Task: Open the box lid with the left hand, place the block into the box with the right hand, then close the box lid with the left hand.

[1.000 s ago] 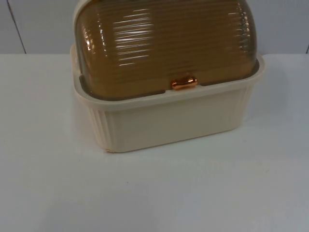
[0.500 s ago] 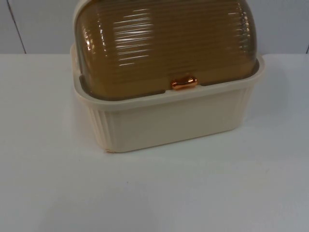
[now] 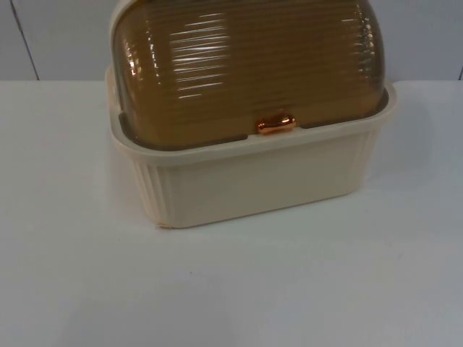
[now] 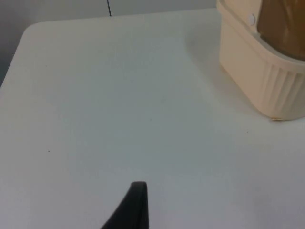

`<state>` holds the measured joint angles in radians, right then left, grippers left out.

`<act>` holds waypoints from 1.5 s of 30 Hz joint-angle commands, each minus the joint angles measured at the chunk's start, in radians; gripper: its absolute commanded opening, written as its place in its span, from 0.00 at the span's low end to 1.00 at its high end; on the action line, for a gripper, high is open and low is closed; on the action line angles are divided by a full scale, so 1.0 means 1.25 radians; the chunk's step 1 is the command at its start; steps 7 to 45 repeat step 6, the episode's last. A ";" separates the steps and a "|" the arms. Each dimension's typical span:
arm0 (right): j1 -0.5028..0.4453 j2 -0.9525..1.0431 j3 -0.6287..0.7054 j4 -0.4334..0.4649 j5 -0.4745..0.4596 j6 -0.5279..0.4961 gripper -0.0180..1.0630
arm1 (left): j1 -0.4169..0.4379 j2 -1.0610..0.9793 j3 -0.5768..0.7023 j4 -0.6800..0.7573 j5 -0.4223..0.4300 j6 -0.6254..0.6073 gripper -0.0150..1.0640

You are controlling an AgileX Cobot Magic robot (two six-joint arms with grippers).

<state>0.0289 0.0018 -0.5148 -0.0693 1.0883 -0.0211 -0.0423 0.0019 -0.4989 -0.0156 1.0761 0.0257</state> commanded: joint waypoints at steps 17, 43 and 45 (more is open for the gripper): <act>0.004 -0.001 0.001 0.002 -0.012 -0.003 0.98 | -0.006 -0.002 0.003 0.004 0.000 -0.005 0.98; 0.004 -0.001 0.001 0.002 -0.012 -0.003 0.98 | -0.006 -0.002 0.003 0.004 0.000 -0.005 0.98; 0.004 -0.001 0.001 0.002 -0.012 -0.003 0.98 | -0.006 -0.002 0.003 0.004 0.000 -0.005 0.98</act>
